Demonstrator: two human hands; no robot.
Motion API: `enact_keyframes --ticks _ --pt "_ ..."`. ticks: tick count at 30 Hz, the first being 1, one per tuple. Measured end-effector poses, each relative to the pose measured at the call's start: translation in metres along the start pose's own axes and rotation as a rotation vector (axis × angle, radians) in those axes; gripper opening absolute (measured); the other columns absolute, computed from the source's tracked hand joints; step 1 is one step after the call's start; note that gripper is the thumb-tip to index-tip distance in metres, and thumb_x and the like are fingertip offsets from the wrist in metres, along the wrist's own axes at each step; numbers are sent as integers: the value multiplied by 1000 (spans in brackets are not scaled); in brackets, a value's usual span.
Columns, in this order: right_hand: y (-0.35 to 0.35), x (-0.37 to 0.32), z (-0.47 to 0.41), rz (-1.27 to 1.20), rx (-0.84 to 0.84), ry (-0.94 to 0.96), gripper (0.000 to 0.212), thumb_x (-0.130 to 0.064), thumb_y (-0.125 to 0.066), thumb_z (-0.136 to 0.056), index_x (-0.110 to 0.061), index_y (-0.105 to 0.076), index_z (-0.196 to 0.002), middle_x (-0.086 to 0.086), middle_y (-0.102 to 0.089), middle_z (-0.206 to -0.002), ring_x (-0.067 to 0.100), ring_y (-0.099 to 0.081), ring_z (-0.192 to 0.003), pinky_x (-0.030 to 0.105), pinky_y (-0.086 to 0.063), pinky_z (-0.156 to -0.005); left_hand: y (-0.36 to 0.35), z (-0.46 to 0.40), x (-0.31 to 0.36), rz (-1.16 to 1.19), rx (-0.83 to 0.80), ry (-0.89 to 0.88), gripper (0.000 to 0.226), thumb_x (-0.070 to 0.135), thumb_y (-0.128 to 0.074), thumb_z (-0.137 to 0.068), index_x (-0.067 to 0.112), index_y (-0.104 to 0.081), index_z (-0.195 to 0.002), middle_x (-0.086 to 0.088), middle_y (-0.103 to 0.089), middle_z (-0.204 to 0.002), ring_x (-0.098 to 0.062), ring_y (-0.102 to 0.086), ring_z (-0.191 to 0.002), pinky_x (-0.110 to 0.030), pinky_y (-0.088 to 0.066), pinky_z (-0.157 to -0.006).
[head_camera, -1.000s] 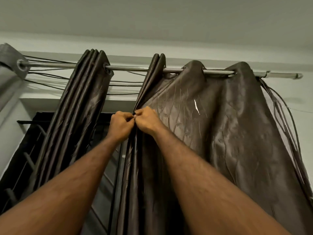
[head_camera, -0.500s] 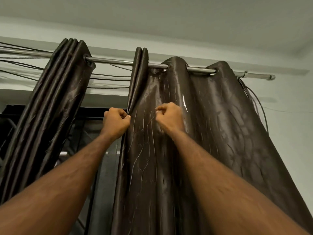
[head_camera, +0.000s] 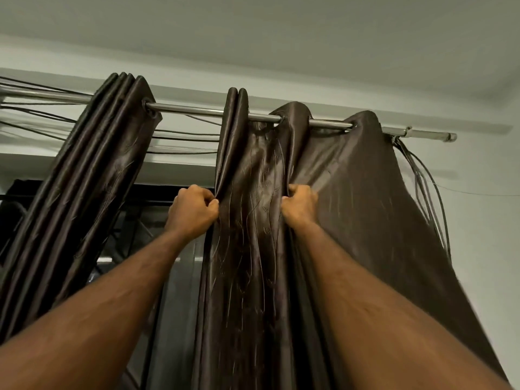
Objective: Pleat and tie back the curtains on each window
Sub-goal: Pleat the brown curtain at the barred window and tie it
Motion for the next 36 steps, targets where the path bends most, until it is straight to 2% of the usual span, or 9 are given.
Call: enact_keyframes --ticks 8,11,14,19,22,25,30,34,36 --pt "-109 -100 -8 -231 -400 170 14 1 -62 -80 -7 -69 -70 0 -66 -74 16 -59 -80 40 -54 -78 3 -3 2 117 -19 22 32 31 -55 -83 9 -69 -65 -13 -63 -56 -35 -61 -55 -50 -54 -51" --pt "-103 -89 -12 -244 -383 124 30 -2 -68 -83 -10 -77 -110 -4 -72 -103 12 -63 -104 30 -53 -100 4 1 7 218 -13 36 45 45 -53 -85 7 -65 -64 -19 -61 -59 -40 -62 -58 -55 -55 -52" --pt "-85 -80 1 -355 -427 62 44 1 -63 -89 -4 -64 -133 5 -72 -114 16 -65 -101 15 -56 -79 -3 3 17 168 -39 -11 32 44 -68 -84 15 -74 -73 -5 -68 -61 -26 -68 -61 -48 -60 -61" --pt "8 -62 16 226 131 284 26 -24 -69 -90 -25 -73 -116 2 -64 -122 19 -56 -117 41 -46 -105 -15 2 18 55 10 35 10 17 -74 -85 10 -79 -90 -5 -73 -73 -22 -70 -75 -37 -60 -76" --pt "59 -23 16 400 337 133 55 -41 -76 -85 -24 -54 -132 8 -48 -138 28 -45 -130 50 -37 -108 -16 5 18 63 26 46 11 16 -74 -86 8 -79 -93 -5 -73 -75 -20 -70 -76 -32 -57 -76" --pt "73 30 9 367 166 -86 69 -41 -80 -84 -16 -45 -138 12 -53 -138 32 -50 -129 52 -42 -107 -16 7 17 81 46 48 14 14 -74 -88 6 -78 -99 -5 -73 -82 -19 -70 -81 -30 -55 -80" --pt "58 47 16 243 106 -28 24 -18 -51 -104 -9 -63 -123 15 -66 -120 33 -61 -109 34 -45 -85 -16 7 15 97 36 39 12 17 -74 -88 8 -79 -95 -6 -74 -81 -21 -71 -83 -38 -59 -85" --pt "-3 0 26 129 -4 34 24 -14 -51 -101 -13 -70 -116 15 -70 -113 33 -63 -108 35 -48 -87 -11 5 6 111 0 52 10 19 -75 -86 13 -80 -92 -3 -76 -79 -19 -71 -81 -39 -60 -84" --pt "-53 -53 34 45 -194 197 20 -11 -53 -99 -10 -71 -89 17 -69 -96 35 -64 -104 35 -45 -83 -4 4 3 99 13 45 9 19 -73 -84 13 -80 -84 -4 -74 -71 -20 -70 -74 -38 -59 -76"
Point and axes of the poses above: each hand's wrist, its own z-axis away from the middle knuckle, its own y-axis out of the back of the hand, x = y × z, the point moved 8 cm from there along -z, towards the middle knuckle
